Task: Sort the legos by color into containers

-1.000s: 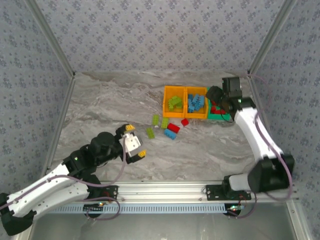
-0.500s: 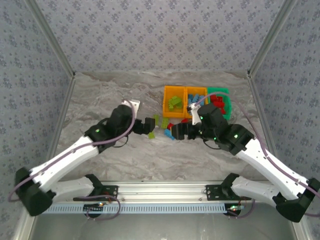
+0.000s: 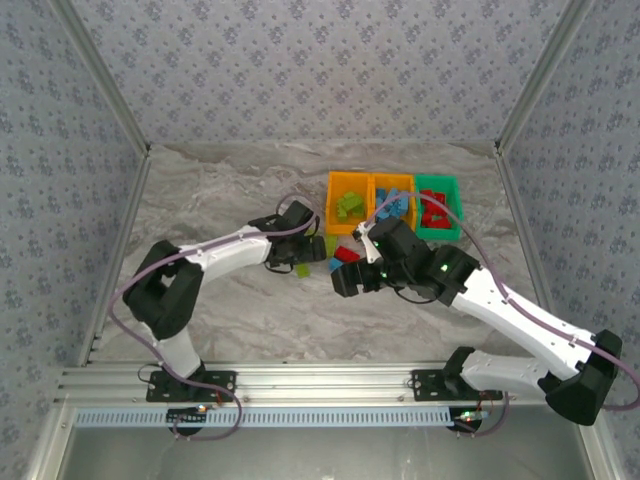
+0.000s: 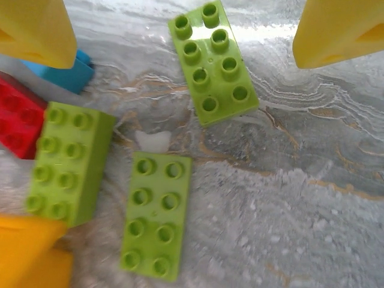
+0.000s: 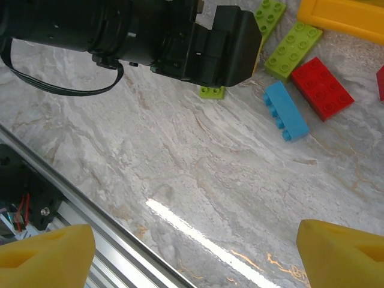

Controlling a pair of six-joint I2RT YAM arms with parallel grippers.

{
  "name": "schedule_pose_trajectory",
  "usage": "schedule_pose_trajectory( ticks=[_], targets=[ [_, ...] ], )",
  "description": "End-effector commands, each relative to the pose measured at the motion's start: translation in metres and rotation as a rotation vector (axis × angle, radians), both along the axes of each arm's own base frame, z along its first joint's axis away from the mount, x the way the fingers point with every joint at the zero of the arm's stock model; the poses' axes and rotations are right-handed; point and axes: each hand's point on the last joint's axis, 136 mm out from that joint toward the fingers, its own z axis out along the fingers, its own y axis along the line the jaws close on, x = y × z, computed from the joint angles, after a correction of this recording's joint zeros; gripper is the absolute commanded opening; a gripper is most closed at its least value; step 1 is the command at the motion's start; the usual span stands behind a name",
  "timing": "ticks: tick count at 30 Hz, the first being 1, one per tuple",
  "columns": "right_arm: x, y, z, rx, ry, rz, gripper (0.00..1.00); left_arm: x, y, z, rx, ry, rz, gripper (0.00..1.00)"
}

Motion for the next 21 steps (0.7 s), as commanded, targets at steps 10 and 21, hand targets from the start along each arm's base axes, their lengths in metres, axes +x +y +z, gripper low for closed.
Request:
schedule_pose_trajectory(
  ticks=[10,21],
  targets=[
    [0.007,-0.011,-0.012,-0.045,-0.016,-0.066,0.90,-0.014,0.025,-0.047,0.195,0.120,0.011,0.64],
    [0.004,-0.005,-0.009,0.000,-0.003,-0.060,0.90,-0.031,0.032,-0.026,0.156,0.097,-0.035,0.26]
  ],
)
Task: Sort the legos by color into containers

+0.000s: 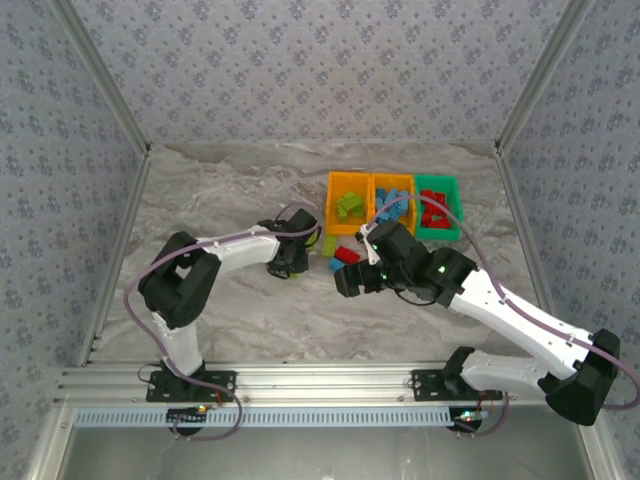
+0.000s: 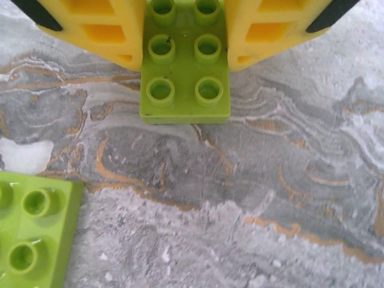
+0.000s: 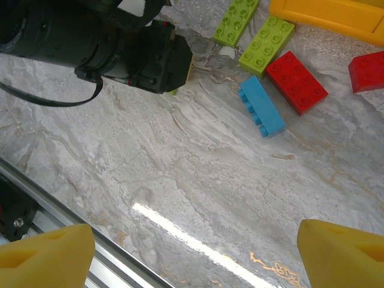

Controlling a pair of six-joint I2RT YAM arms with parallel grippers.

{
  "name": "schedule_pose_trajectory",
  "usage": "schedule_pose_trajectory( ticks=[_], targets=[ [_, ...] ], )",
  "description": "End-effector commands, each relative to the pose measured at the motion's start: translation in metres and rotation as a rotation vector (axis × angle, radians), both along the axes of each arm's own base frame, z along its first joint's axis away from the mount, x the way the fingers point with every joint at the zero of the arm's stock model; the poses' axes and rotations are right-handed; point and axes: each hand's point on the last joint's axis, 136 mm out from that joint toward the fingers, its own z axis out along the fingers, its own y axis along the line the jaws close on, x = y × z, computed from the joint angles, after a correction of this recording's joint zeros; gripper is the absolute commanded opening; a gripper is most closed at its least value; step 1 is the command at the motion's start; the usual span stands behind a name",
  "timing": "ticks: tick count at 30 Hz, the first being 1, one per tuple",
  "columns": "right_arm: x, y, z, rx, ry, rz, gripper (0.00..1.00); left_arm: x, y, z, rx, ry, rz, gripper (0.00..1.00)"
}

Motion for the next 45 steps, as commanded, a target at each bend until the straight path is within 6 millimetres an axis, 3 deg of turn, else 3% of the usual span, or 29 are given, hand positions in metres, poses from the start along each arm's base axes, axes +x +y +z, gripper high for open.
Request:
schedule_pose_trajectory(
  ticks=[1,8,12,15,21,25,28,32,35,37,41,45],
  targets=[
    [-0.001,0.004,0.006,0.056,-0.005,-0.011,0.90,-0.018,0.001,0.018,-0.040,0.007,-0.029,0.26],
    [0.010,-0.010,0.034,0.110,-0.116,-0.110,0.92,0.003,-0.035,0.141,-0.160,-0.295,-0.140,0.29],
    [0.013,-0.021,0.042,0.117,-0.151,-0.160,0.92,0.041,-0.067,0.181,-0.201,-0.432,-0.160,0.29],
    [0.012,-0.028,0.043,0.124,-0.157,-0.189,0.92,0.081,-0.094,0.191,-0.151,-0.507,-0.180,0.29],
    [0.004,-0.045,0.038,0.119,-0.146,-0.240,0.92,0.152,-0.141,0.176,-0.124,-0.498,-0.167,0.34],
    [-0.001,-0.055,0.032,0.108,-0.119,-0.277,0.92,0.178,-0.153,0.165,-0.115,-0.468,-0.157,0.37],
    [-0.003,-0.059,0.028,0.104,-0.114,-0.283,0.92,0.183,-0.161,0.171,-0.135,-0.467,-0.188,0.54],
    [-0.002,-0.060,0.027,0.098,-0.121,-0.289,0.93,0.170,-0.156,0.192,-0.148,-0.468,-0.198,0.59],
    [0.000,-0.058,0.028,0.091,-0.125,-0.285,0.93,0.144,-0.139,0.208,-0.146,-0.459,-0.207,0.57],
    [0.002,-0.057,0.026,0.083,-0.124,-0.282,0.94,0.120,-0.126,0.229,-0.189,-0.515,-0.207,0.57],
    [0.009,-0.043,0.017,0.065,-0.102,-0.260,0.94,0.051,-0.086,0.257,-0.281,-0.651,-0.265,0.57],
    [0.019,-0.005,0.011,0.064,-0.045,-0.194,0.94,-0.024,-0.037,0.270,-0.240,-0.725,-0.469,0.58]
  ],
)
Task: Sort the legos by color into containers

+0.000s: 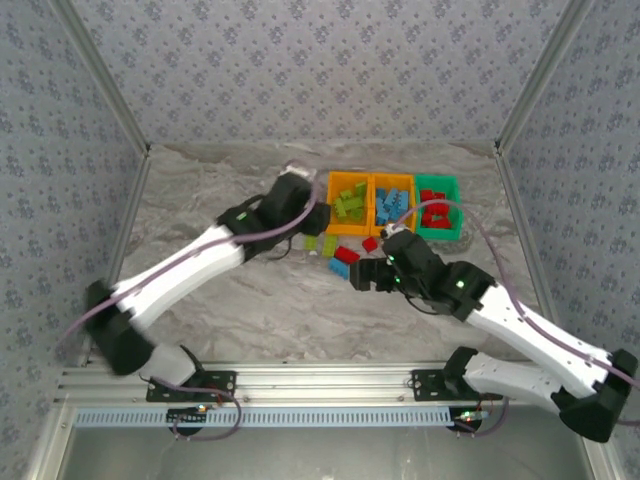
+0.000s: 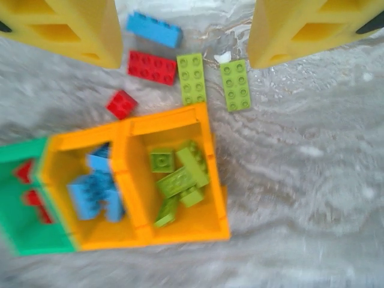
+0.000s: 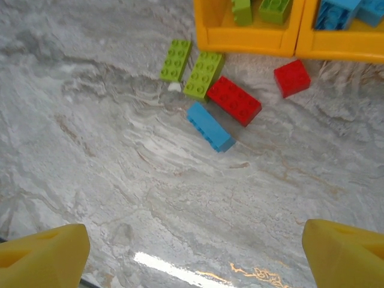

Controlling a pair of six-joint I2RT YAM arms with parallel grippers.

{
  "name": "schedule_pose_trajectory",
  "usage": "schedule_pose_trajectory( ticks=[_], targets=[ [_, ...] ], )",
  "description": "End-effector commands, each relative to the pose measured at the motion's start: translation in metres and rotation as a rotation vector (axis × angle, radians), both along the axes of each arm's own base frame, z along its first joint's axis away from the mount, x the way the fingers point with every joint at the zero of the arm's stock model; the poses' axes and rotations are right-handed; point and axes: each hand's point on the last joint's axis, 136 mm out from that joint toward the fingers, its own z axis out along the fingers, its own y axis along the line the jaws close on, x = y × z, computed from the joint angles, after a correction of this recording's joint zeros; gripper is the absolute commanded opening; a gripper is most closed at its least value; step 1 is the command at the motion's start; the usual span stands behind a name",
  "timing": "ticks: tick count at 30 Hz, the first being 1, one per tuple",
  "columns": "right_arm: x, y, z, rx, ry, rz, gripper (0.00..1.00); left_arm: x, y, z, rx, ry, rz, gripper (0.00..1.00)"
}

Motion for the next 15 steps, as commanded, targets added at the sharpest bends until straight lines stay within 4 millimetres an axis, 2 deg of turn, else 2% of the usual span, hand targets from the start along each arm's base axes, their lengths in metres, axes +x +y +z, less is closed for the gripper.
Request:
schedule_pose_trajectory(
  ticks=[1,3,5,8,11,13,15],
  targets=[
    [0.010,0.035,0.010,0.034,0.000,0.055,0.94,-0.043,0.023,0.018,0.041,-0.144,-0.176,0.59],
    [0.025,0.053,0.000,-0.005,0.018,0.039,0.93,-0.086,0.043,0.021,0.071,-0.199,-0.348,0.65],
    [0.042,0.068,-0.015,-0.040,0.055,-0.009,0.91,-0.119,0.062,0.024,0.097,-0.266,-0.468,0.68],
    [0.070,0.094,-0.031,-0.088,0.092,-0.053,0.81,-0.153,0.088,0.011,0.190,-0.368,-0.610,0.69],
    [0.103,0.104,-0.052,-0.167,0.095,-0.122,0.72,-0.173,0.102,-0.013,0.254,-0.426,-0.703,0.75],
    [0.123,0.103,-0.064,-0.249,0.078,-0.175,0.68,-0.178,0.104,-0.023,0.242,-0.438,-0.714,0.76],
    [0.140,0.106,-0.082,-0.318,0.090,-0.201,0.66,-0.181,0.099,-0.024,0.206,-0.459,-0.735,0.81]
  ],
)
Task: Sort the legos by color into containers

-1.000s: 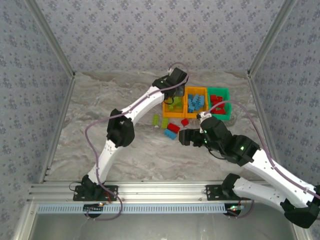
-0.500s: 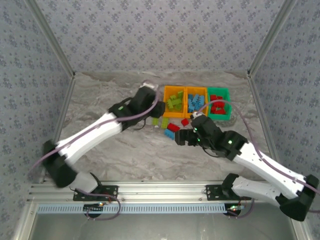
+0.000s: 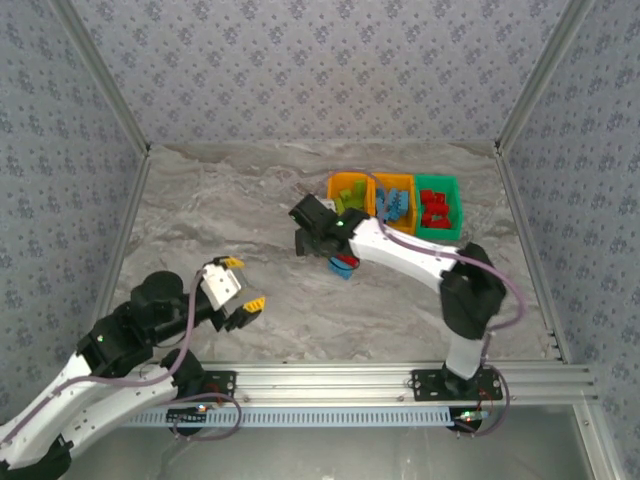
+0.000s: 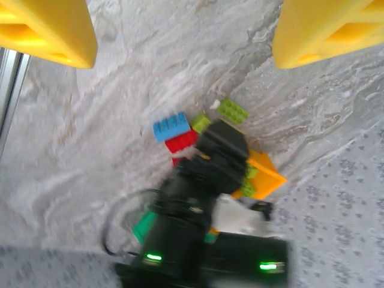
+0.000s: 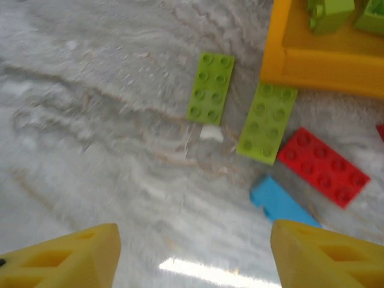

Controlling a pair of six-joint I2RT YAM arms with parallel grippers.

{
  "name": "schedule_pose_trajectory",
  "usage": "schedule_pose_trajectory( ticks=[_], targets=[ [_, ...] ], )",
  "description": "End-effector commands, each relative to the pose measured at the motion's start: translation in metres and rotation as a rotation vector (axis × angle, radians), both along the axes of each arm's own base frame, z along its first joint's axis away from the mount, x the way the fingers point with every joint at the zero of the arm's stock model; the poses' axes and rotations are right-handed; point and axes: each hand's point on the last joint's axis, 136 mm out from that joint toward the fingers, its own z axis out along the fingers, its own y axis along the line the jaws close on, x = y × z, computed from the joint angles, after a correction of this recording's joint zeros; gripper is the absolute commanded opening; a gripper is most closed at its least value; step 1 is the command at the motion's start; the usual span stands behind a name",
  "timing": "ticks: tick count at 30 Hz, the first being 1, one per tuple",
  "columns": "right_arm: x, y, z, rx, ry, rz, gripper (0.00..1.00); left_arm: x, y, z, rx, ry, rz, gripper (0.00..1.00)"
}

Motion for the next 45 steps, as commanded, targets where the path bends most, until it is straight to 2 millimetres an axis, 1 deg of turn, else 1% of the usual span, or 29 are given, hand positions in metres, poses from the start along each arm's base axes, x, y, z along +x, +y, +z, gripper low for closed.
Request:
schedule_pose_trajectory(
  ticks=[1,4,5,8,11,13,15,22,28,31,33,36,41,43,45],
  targets=[
    [0.028,-0.010,-0.016,-0.136,-0.016,-0.084,0.65,-0.014,-0.009,-0.017,0.052,-0.022,-0.126,0.84],
    [0.041,-0.001,-0.041,-0.197,-0.001,-0.091,0.65,-0.014,-0.012,-0.024,0.073,0.010,-0.134,0.91],
    [0.044,-0.002,-0.047,-0.214,-0.001,-0.105,0.65,-0.014,-0.013,-0.026,0.080,0.019,-0.135,0.93],
    [0.052,-0.005,-0.069,-0.254,0.020,-0.139,0.65,-0.011,-0.015,-0.031,0.098,0.036,-0.134,0.95],
    [0.058,0.001,-0.085,-0.244,0.035,-0.122,0.63,-0.010,-0.016,-0.035,0.106,0.038,-0.134,0.97],
    [0.062,0.007,-0.090,-0.241,0.029,-0.099,0.57,-0.009,-0.016,-0.036,0.109,0.039,-0.129,0.97],
    [0.065,0.008,-0.092,-0.250,0.023,-0.094,0.56,-0.008,-0.016,-0.036,0.108,0.038,-0.128,0.97],
    [0.065,0.009,-0.099,-0.255,0.041,-0.104,0.54,-0.006,-0.016,-0.037,0.103,0.050,-0.120,0.98],
    [0.075,0.001,-0.117,-0.272,0.066,-0.105,0.54,-0.005,-0.017,-0.039,0.101,0.070,-0.120,0.98],
    [0.070,0.004,-0.124,-0.242,0.104,-0.090,0.50,-0.005,-0.017,-0.040,0.102,0.070,-0.118,0.98],
    [0.064,0.013,-0.129,-0.207,0.135,-0.056,0.48,-0.004,-0.017,-0.039,0.101,0.068,-0.115,0.98],
    [0.053,0.024,-0.132,-0.190,0.163,-0.020,0.43,-0.003,-0.016,-0.039,0.098,0.072,-0.111,0.98],
    [0.040,0.032,-0.122,-0.184,0.154,0.015,0.32,-0.004,-0.015,-0.041,0.101,0.079,-0.109,0.98],
    [0.036,0.031,-0.112,-0.179,0.138,0.020,0.31,-0.004,-0.014,-0.041,0.102,0.082,-0.106,0.99],
    [0.032,0.032,-0.094,-0.156,0.103,0.034,0.30,-0.005,-0.015,-0.040,0.094,0.082,-0.115,0.99]
  ],
)
